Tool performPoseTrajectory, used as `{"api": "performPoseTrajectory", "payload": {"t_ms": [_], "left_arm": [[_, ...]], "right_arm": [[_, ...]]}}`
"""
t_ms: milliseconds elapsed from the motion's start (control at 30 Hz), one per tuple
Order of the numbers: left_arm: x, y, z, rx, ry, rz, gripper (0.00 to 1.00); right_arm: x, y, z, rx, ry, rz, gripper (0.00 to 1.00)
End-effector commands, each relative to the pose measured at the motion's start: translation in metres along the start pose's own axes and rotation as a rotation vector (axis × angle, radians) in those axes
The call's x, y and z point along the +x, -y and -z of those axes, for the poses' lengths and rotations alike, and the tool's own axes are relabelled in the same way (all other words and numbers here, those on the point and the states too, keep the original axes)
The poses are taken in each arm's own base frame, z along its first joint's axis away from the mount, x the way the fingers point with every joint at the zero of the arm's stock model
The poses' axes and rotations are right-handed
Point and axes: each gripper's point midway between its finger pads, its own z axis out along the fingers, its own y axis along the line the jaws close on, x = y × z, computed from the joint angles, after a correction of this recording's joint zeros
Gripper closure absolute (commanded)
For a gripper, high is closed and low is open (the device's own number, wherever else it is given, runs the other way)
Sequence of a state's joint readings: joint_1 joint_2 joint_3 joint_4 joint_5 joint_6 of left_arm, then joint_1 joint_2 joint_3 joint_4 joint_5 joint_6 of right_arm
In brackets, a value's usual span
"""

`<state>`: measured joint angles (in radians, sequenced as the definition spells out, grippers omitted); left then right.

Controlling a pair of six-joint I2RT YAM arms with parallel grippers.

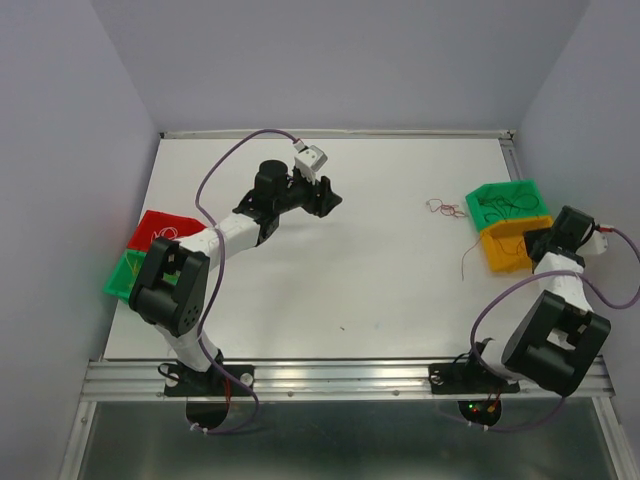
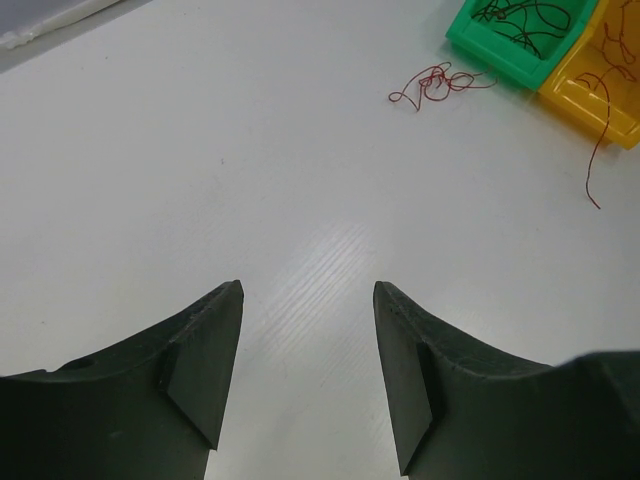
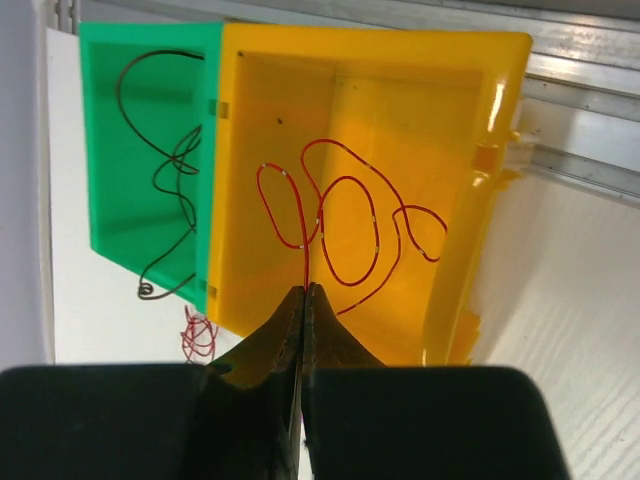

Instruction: Untangle the cables

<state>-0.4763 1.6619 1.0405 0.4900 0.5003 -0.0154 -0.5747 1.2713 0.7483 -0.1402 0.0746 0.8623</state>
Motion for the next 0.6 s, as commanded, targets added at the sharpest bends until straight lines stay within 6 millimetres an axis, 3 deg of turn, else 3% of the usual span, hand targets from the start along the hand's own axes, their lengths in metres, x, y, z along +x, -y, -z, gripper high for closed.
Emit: {"api": "performPoseTrajectory", "payload": {"t_ms": [0,100,133,200,233,300,433,533,567], "left_arm": [[-0.029,0.009,0.004,0.023,0.081,-0.053,0.34],[-0.029,0.009,0.004,0.020,0.081,-0.054,0.34],[-0.030,0.010,0.005,0.022,0.084,-0.055,0.34],[-0.030,0.010,0.005,0.021,0.085,-0.056,0.34],[-0.031,0.010,0.005,0.019,0.087,-0.056,0.34],[-0.032,0.010,0.006,0.019,0.088,-0.057,0.34],[-0.032,0.011,0.006,0.021,0.088,-0.056,0.34],[-0.032,0.010,0.006,0.018,0.090,-0.058,0.34],[-0.032,0.010,0.005,0.018,0.088,-0.057,0.34]], "right_arm": [[-0.010,-0.002,-0.002,-0.030,0.076,-0.039,1.00],[-0.016,-0.006,0.002,-0.041,0.098,-0.016,0.92],[-0.020,-0.008,0.005,-0.044,0.114,-0.011,0.81],[-0.027,-0.009,0.012,-0.040,0.152,0.004,0.69],[-0.033,-0.014,0.019,-0.055,0.175,0.010,0.52],[-0.036,-0.021,0.028,-0.055,0.202,0.047,0.34],[-0.039,-0.046,0.050,-0.067,0.246,0.148,0.28],[-0.019,-0.080,0.068,-0.132,0.231,0.282,0.23],[0.005,-0.093,0.071,-0.160,0.186,0.357,0.17]]}}
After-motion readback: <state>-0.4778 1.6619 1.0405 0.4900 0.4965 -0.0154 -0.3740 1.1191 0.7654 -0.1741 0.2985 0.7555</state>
